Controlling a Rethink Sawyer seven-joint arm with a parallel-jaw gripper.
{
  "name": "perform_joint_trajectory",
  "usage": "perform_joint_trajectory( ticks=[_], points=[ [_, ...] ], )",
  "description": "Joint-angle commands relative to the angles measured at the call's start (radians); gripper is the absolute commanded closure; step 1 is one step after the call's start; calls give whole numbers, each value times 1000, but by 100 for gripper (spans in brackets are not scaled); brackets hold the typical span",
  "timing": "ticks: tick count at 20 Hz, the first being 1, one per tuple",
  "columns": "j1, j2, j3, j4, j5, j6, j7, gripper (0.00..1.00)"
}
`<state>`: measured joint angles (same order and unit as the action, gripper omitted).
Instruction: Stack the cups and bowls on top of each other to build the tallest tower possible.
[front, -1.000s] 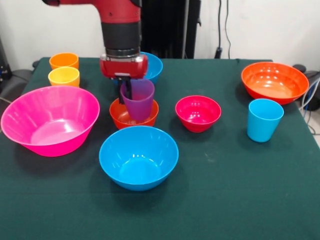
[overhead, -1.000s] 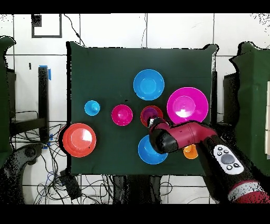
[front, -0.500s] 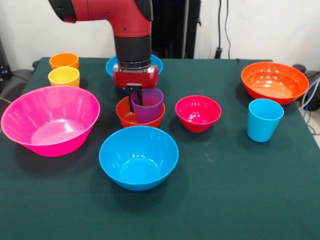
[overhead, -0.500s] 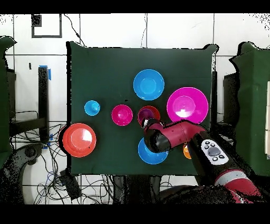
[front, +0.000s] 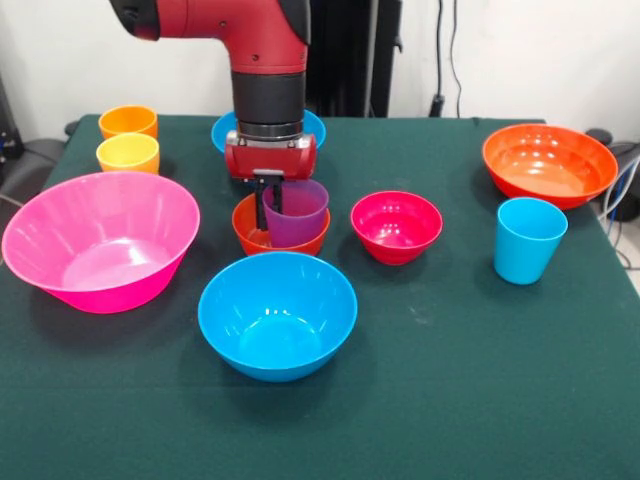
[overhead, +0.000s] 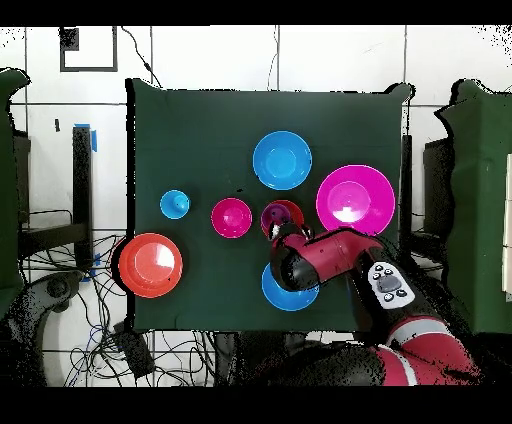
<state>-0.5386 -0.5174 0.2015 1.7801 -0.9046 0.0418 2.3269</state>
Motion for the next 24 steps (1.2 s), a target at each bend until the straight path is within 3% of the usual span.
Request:
perform_joint_trajectory(
  ticks=[1,2,3,7,8,13,24],
  points=[
    [50,171,-22,-174,-41,13,-2,100],
    [69,171,-43,-181,-44,-2,6,100],
    [100,174,-80,-189,-38,-17,27,0],
    [165,169,-158,-201,-36,-42,55,0],
    [132,158,-119,-182,-32,-13,28,0],
    [92,119,-65,-147,-10,50,-24,0],
    [105,101,-78,-136,-10,47,-17,0]
  ],
)
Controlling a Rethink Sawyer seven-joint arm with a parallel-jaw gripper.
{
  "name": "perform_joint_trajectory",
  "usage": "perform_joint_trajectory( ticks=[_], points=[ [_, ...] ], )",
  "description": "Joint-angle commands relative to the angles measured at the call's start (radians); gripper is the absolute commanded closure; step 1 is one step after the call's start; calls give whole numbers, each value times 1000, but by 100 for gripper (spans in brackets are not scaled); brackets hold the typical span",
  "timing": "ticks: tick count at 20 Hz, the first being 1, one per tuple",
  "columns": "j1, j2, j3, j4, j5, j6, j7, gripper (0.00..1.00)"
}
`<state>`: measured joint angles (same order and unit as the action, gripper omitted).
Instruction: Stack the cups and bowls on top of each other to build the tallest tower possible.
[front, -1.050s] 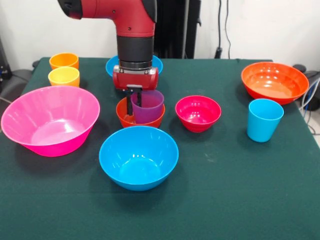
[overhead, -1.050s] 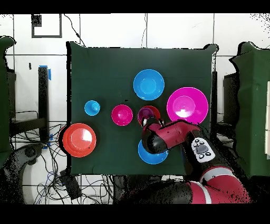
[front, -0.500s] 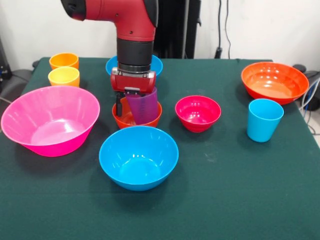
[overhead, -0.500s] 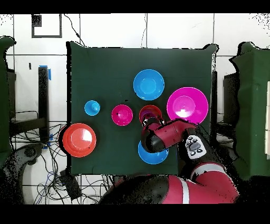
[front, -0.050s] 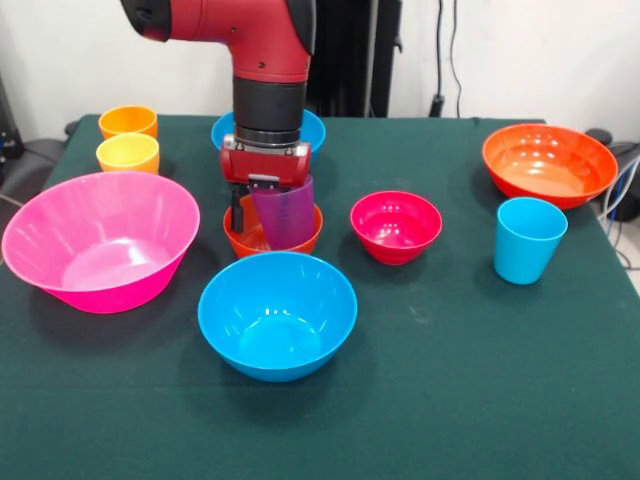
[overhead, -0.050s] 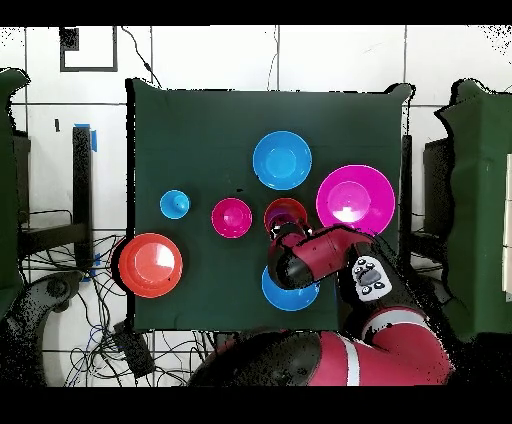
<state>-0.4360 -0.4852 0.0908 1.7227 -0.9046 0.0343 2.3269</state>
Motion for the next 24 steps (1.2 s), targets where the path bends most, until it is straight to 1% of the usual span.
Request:
perform_joint_trajectory(
  ticks=[1,4,6,8,11,14,17,20,24],
  points=[
    [6,68,28,-79,-9,52,-13,0],
    [20,49,15,-65,-4,50,-3,0],
    [25,15,15,-34,8,66,-2,0],
    [22,-52,30,19,26,87,-8,0],
    [9,-176,65,109,66,142,-36,0],
    [20,-272,70,159,104,196,-62,0],
    [42,-344,68,184,137,249,-83,0],
    [52,-399,76,202,164,294,-104,0],
    [33,-460,115,240,202,337,-137,0]
  ],
)
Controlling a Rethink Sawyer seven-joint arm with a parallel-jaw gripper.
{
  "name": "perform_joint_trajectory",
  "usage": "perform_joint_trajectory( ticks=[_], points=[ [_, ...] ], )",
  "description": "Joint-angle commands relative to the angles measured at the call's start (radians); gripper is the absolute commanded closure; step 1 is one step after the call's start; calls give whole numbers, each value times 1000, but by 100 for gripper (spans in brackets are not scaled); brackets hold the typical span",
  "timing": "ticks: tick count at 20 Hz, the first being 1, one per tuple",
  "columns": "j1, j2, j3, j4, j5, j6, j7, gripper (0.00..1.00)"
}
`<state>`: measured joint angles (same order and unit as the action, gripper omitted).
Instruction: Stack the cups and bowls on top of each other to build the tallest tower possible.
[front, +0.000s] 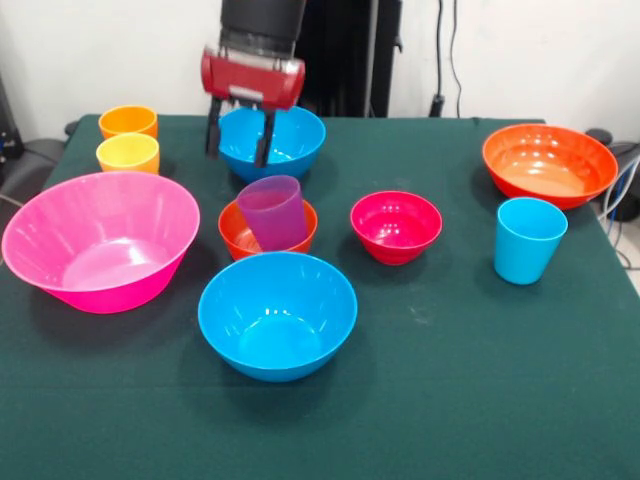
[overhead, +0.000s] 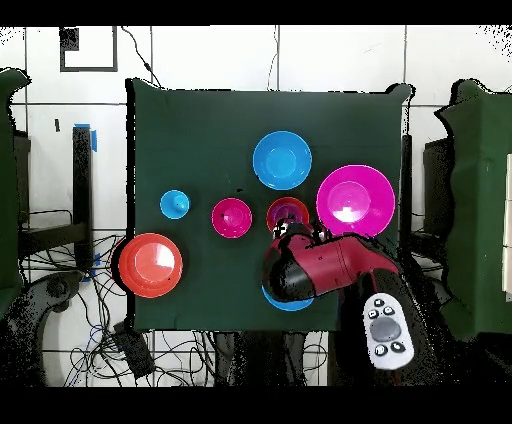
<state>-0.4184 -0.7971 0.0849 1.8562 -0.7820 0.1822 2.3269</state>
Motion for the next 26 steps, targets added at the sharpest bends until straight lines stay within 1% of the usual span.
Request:
perform_joint_trajectory(
  ticks=[1,6,13,20,23,26],
  points=[
    [5,-156,133,116,87,194,-144,0],
    [-7,-168,147,131,88,192,-137,0],
    [-13,-153,154,137,72,168,-112,0],
    [5,-91,136,121,42,102,-48,0],
    [38,-55,100,92,14,67,-12,0],
    [50,-18,87,71,0,29,4,0]
  ],
)
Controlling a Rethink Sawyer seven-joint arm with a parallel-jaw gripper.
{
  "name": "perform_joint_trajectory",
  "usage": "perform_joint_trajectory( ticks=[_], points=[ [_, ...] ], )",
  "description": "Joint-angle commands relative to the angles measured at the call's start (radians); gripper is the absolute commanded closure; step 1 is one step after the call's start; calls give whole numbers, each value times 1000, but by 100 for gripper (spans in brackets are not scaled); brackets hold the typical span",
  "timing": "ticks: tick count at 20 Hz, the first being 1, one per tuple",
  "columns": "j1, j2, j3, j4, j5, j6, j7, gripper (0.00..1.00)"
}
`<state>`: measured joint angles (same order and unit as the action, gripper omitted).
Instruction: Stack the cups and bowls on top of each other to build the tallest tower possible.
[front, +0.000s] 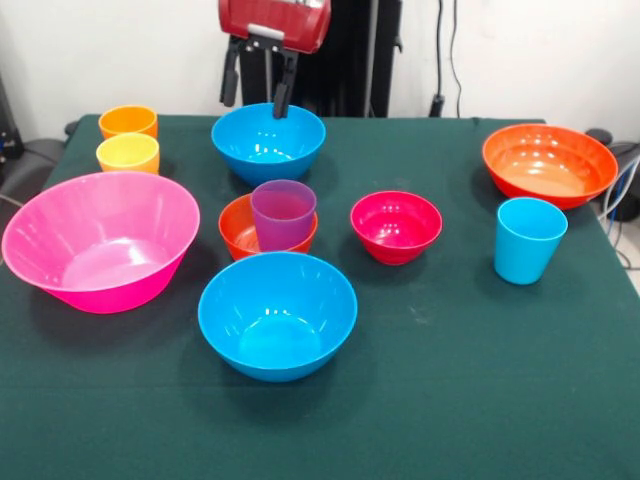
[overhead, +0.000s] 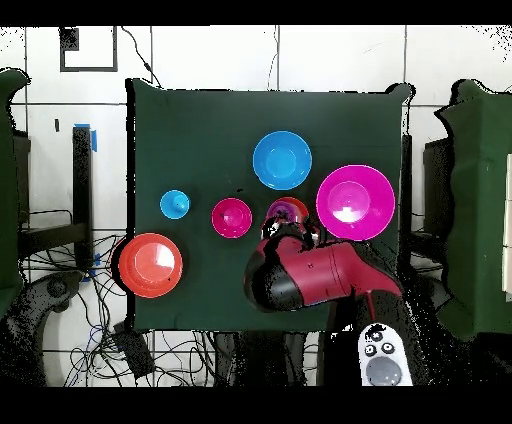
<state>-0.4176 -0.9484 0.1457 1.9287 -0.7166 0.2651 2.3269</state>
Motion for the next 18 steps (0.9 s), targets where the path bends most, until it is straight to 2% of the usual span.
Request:
perform_joint_trajectory(
  ticks=[1,9,18],
  points=[
    [51,138,23,-4,-66,-58,5,0],
    [73,93,-13,23,-53,-44,13,0],
    [97,81,-40,43,-34,-51,22,0]
  ],
)
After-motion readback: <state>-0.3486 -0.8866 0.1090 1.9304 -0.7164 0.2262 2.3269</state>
